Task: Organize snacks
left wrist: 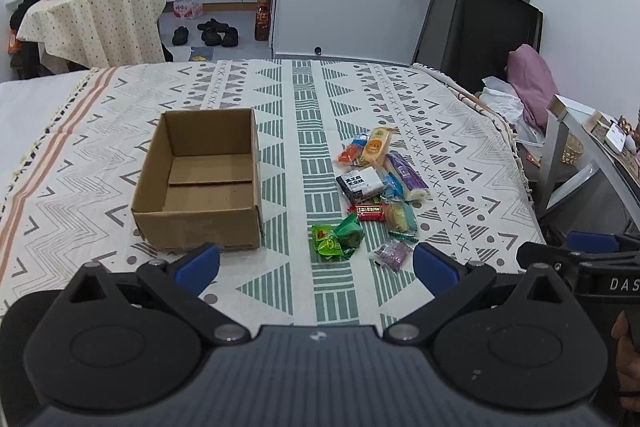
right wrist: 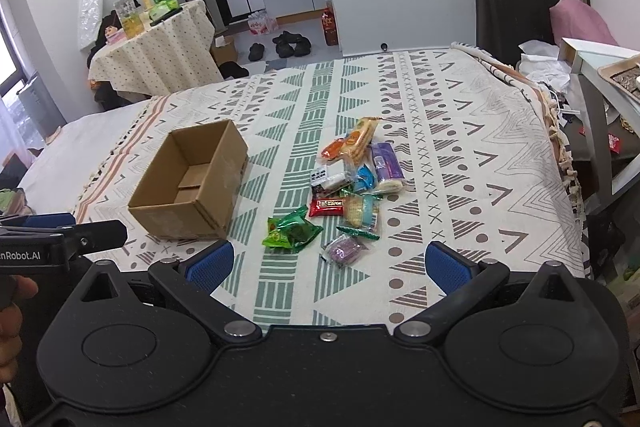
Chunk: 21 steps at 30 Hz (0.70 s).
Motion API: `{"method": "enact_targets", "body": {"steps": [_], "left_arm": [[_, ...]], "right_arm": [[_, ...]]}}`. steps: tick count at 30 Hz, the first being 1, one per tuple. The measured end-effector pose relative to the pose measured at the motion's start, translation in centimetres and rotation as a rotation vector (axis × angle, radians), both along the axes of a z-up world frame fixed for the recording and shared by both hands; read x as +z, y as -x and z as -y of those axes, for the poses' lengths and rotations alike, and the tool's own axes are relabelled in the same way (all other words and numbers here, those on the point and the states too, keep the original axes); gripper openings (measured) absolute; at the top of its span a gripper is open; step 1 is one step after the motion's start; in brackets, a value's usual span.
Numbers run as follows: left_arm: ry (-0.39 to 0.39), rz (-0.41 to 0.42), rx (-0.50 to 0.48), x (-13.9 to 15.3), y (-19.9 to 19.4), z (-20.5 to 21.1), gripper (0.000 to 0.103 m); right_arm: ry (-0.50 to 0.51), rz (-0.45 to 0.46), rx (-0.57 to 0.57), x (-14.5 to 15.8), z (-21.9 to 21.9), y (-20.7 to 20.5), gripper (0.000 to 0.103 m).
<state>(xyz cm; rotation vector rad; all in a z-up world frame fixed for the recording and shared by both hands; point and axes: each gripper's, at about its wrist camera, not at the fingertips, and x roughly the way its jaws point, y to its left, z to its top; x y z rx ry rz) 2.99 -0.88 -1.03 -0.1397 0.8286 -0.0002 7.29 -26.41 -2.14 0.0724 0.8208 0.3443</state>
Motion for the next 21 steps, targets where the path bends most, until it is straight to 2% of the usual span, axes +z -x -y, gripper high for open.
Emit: {"method": "enact_targets", "body": {"steps": [13, 21], "left_arm": [[-0.006, -0.072, 0.006, -3.0, -3.9, 1.2, 0.102], [0.024, -0.111, 0.037, -4.6, -6.2, 1.3, 0.101]], "right_arm": [[0.022, -0.040, -0.033, -2.4, 1.3, -3.9, 0.103], [0.003, -0.102, -0.046, -4.3, 2.4, -6.4, 0.103]]}}
